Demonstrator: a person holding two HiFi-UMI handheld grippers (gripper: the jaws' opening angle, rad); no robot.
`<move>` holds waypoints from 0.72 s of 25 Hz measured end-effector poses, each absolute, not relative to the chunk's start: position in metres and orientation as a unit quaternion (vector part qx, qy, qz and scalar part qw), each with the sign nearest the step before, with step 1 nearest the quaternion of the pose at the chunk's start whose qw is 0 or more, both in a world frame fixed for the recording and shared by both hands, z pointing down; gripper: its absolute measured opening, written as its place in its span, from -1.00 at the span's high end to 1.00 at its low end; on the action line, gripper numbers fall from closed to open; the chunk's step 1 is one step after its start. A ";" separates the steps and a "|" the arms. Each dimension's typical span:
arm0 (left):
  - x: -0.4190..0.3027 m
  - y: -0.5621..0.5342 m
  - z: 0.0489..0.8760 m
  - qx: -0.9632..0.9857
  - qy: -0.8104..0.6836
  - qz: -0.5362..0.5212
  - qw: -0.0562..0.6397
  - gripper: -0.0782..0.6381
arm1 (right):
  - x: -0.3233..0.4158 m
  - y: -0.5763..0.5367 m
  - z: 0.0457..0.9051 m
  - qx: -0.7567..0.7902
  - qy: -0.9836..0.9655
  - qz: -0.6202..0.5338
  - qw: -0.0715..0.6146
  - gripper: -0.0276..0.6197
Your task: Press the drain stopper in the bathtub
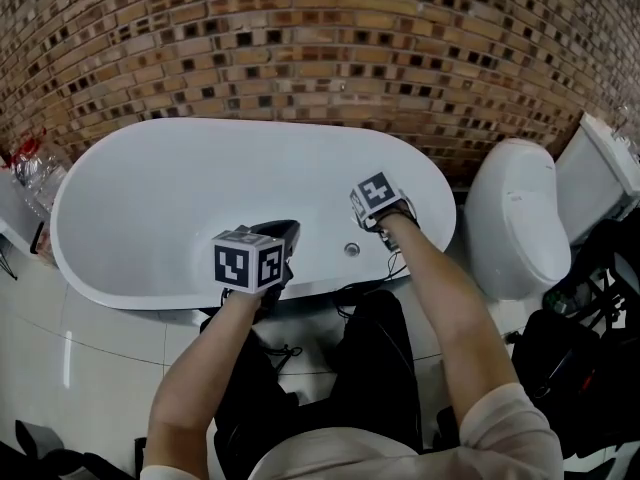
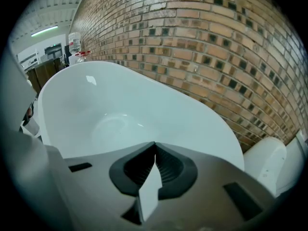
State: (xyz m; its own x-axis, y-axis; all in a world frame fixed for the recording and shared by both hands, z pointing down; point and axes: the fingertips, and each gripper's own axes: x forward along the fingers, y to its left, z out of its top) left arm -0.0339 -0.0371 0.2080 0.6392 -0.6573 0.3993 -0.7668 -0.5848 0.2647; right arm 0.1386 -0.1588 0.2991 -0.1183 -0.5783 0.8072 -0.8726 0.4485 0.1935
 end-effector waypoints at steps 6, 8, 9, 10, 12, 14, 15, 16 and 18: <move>-0.033 -0.017 0.192 0.886 -0.406 0.117 0.192 0.76 | 0.127 -0.136 0.270 0.507 -0.747 0.160 0.399 0.86; -0.030 -0.008 0.189 0.888 -0.404 0.114 0.189 0.76 | 0.121 -0.127 0.261 0.509 -0.756 0.158 0.379 0.86; -0.029 -0.004 0.188 0.889 -0.402 0.113 0.187 0.76 | 0.118 -0.122 0.257 0.510 -0.761 0.157 0.369 0.86; -0.028 0.001 0.187 0.890 -0.401 0.112 0.184 0.76 | 0.115 -0.117 0.253 0.511 -0.765 0.156 0.359 0.86; -0.027 0.009 0.185 0.893 -0.400 0.109 0.175 0.76 | 0.109 -0.107 0.246 0.512 -0.773 0.149 0.344 0.86; -0.026 0.017 0.184 0.895 -0.400 0.107 0.166 0.76 | 0.104 -0.098 0.242 0.511 -0.780 0.142 0.332 0.86; -0.026 0.021 0.184 0.896 -0.400 0.105 0.162 0.76 | 0.103 -0.093 0.240 0.510 -0.783 0.140 0.326 0.86; -0.026 0.025 0.184 0.897 -0.399 0.102 0.160 0.76 | 0.101 -0.089 0.238 0.510 -0.787 0.137 0.320 0.86; -0.028 0.031 0.183 0.898 -0.399 0.097 0.157 0.76 | 0.099 -0.080 0.234 0.509 -0.792 0.134 0.309 0.86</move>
